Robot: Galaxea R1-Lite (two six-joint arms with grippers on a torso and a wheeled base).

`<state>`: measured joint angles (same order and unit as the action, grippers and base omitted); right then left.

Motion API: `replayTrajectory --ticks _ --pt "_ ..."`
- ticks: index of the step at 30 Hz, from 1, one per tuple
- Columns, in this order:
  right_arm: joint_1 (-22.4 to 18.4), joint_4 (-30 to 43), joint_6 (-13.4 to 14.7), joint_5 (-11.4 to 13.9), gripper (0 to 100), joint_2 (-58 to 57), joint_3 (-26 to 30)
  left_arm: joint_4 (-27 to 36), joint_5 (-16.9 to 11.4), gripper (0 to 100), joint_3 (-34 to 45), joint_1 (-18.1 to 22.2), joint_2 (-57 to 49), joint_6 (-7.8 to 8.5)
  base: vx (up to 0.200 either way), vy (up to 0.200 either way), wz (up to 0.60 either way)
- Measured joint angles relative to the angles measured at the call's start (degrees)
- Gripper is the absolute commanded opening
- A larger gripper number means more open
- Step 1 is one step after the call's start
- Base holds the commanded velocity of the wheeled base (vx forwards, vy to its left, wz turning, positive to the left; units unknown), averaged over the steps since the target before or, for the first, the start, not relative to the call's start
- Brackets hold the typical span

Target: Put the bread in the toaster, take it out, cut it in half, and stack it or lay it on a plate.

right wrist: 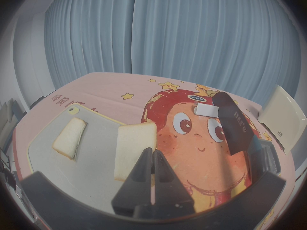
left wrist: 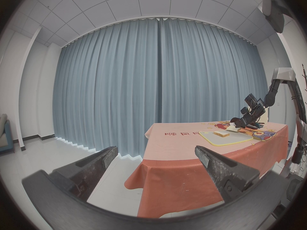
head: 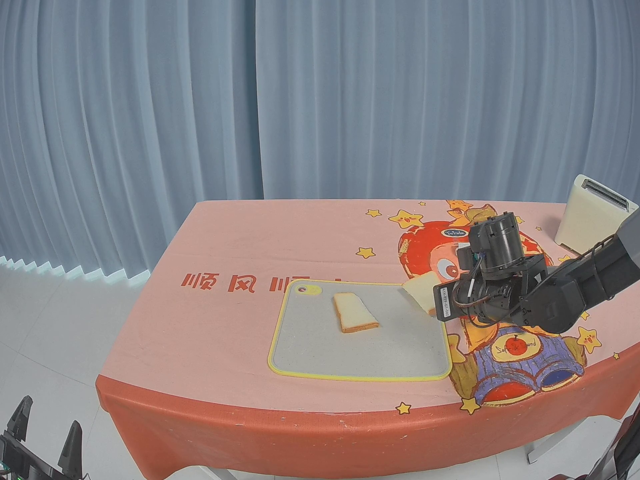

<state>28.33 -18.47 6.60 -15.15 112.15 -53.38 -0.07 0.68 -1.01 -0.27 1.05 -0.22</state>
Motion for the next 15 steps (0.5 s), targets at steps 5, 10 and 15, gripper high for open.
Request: replayTrajectory --ticks 5,10,15 --pt "0.06 -0.39 0.07 -0.01 0 -2.17 0.99 0.00 0.00 100 0.00 0.00 0.00 -0.02 0.000 0.000 0.00" --pt "0.17 -0.79 0.05 -0.06 0 -5.27 2.78 0.00 -0.02 100 0.00 0.00 0.00 -0.02 0.000 0.000 0.00" --pt "0.61 -1.07 0.10 -0.06 0 -8.70 5.05 0.00 0.00 100 0.00 0.00 0.00 -0.02 0.000 0.000 0.00"
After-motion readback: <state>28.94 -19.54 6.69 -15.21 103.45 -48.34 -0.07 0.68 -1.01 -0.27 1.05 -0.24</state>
